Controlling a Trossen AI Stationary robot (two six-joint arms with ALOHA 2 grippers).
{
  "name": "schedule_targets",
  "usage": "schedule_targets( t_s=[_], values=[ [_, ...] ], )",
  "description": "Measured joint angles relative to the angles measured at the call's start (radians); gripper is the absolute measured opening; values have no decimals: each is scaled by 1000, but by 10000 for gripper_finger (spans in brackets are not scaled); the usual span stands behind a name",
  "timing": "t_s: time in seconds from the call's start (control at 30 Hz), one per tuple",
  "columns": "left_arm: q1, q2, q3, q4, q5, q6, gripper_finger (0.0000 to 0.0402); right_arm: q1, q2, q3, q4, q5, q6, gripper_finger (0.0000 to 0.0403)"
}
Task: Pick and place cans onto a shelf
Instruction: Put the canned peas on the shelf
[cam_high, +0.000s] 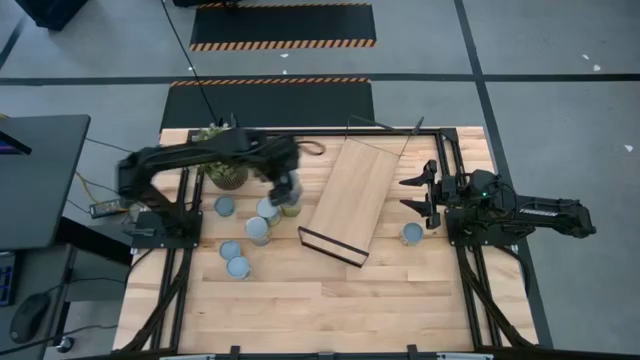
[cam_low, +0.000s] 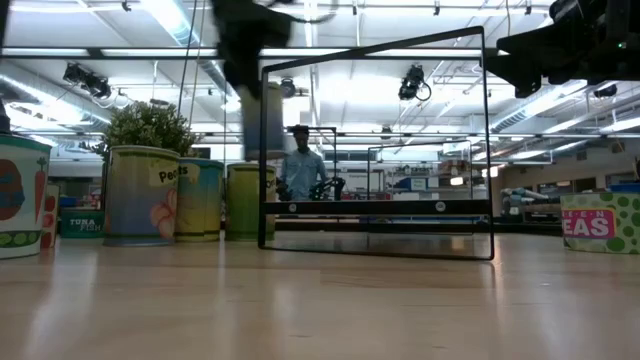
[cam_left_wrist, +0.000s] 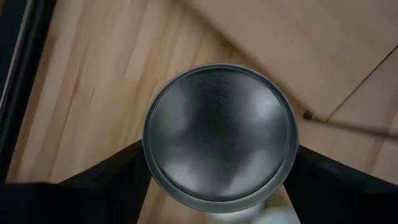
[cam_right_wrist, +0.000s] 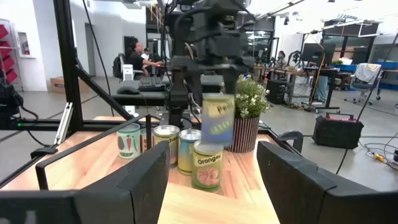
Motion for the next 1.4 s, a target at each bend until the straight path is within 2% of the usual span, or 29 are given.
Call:
schedule_targets(
  t_s=[0.3, 0.53, 0.7, 0.9, 1.03, 1.1, 1.23, 1.4],
  values=[
    [45, 388, 466, -74, 119, 259, 318, 0, 0, 0, -22, 0, 0, 250],
    [56, 585, 726, -109, 194, 399, 318, 0, 0, 0, -44, 14, 4, 250],
    [42, 635, 735, -89, 216, 524, 318, 0, 0, 0, -51, 45, 5, 250],
    [-11, 637, 681, -28, 161, 657, 318, 0, 3, 0, -66, 46, 16, 250],
    [-39, 636, 675, 25, 131, 662, 323, 0, 20, 0, -83, 47, 26, 254],
    [-51, 635, 648, 83, 97, 650, 334, 0, 32, 0, -80, 55, 31, 261],
    [-73, 634, 635, 95, 29, 646, 358, 0, 63, 0, -74, 71, 37, 282],
    [-83, 634, 630, 126, 25, 612, 377, 0, 117, 0, -57, 83, 36, 317]
  ],
)
